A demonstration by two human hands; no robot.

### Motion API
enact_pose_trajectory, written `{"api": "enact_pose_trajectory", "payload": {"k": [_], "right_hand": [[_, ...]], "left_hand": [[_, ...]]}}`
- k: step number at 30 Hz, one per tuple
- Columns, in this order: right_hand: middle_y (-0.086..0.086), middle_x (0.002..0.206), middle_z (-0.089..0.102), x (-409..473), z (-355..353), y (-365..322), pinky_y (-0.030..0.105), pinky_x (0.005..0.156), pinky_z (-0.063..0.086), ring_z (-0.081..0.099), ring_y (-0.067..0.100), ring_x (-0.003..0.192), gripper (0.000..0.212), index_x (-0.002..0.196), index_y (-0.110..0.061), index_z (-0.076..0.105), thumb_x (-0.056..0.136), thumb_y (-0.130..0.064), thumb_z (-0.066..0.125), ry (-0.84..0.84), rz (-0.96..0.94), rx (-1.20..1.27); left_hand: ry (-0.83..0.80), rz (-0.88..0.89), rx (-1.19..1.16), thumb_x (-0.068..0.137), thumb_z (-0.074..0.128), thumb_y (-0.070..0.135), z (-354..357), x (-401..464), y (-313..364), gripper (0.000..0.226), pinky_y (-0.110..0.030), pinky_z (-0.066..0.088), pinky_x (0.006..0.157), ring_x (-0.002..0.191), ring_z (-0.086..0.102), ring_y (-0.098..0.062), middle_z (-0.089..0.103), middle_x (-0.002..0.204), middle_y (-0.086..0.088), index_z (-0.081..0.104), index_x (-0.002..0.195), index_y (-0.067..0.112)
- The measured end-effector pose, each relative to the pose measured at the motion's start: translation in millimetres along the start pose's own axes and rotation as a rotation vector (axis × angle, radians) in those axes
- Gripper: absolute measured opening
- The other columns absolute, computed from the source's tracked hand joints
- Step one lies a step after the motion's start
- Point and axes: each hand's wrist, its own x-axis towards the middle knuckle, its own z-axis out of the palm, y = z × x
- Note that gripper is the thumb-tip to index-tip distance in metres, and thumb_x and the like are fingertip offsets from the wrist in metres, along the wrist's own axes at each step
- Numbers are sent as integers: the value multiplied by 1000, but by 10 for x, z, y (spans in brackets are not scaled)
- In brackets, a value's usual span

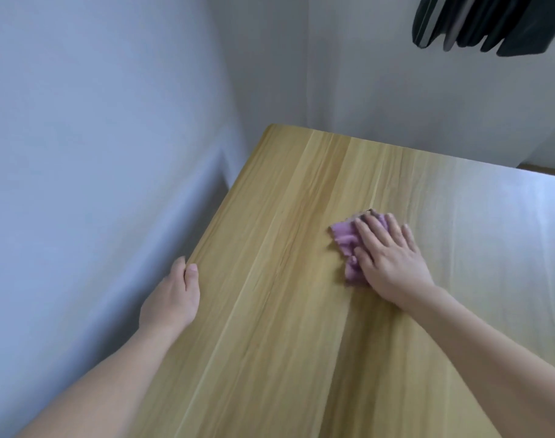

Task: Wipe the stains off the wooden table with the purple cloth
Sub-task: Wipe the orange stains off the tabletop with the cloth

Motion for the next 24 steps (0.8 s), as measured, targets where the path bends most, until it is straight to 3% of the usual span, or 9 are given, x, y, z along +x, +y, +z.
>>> {"api": "enact_pose_trajectory", "payload": {"k": [3,5,7,12,15,17,19,22,24], "right_hand": [[-3,161,8,264,-88,208,47,118,-1,-2,28,147,55,151,-27,17,98,-41,23,33,282,64],[1,161,7,421,-38,75,48,118,-2,-3,31,147,57,151,-22,17,96,-37,24,74,393,66],[4,161,7,589,17,-179,48,118,-4,-4,33,147,59,151,-19,17,95,-37,24,98,411,65],[4,162,9,1005,297,-1433,45,118,-3,-4,31,147,61,152,-17,18,96,-37,28,62,103,72],[2,161,12,732,507,-2198,44,119,-2,-1,30,148,60,153,-16,19,96,-36,28,24,-144,69],[2,161,12,347,566,-2400,43,119,-2,-1,28,148,60,153,-16,19,96,-35,28,-22,-289,65],[1,161,15,-22,561,-2347,41,119,-1,1,27,148,59,152,-16,24,96,-37,28,-56,-401,67],[-4,159,22,-138,472,-2003,38,117,0,10,25,148,59,150,-21,31,96,-44,24,-89,-480,33],[-4,158,23,130,388,-1816,39,118,4,13,26,147,64,150,-24,30,92,-48,19,-63,-415,-26]], "left_hand": [[107,3,32,99,11,46,69,-25,-22,47,-36,42,71,91,59,-33,64,105,-7,46,116,19],[147,10,43,98,12,44,73,6,8,40,-36,41,63,73,54,-30,60,81,-4,43,90,20],[158,21,23,98,13,44,88,28,-4,39,-36,40,62,69,52,-29,56,73,-2,39,82,20],[189,41,-155,97,24,34,121,110,-148,31,-37,39,66,77,51,-31,50,72,-2,42,78,16],[79,36,-446,97,35,19,25,201,-187,29,-34,32,66,76,45,-24,47,69,3,48,73,15],[-102,62,-654,99,38,15,-59,238,-264,32,-30,35,69,83,49,-19,57,79,-1,56,72,15],[-319,18,-746,101,36,26,-89,247,-441,38,-28,43,89,99,58,-19,67,101,-8,67,83,14],[-512,-136,-554,85,23,73,-62,128,-745,82,-41,34,111,124,52,-23,59,130,-9,64,121,12],[-561,-204,-493,75,16,83,-60,62,-893,99,-42,28,114,133,42,-22,49,143,-6,53,135,15]]}}
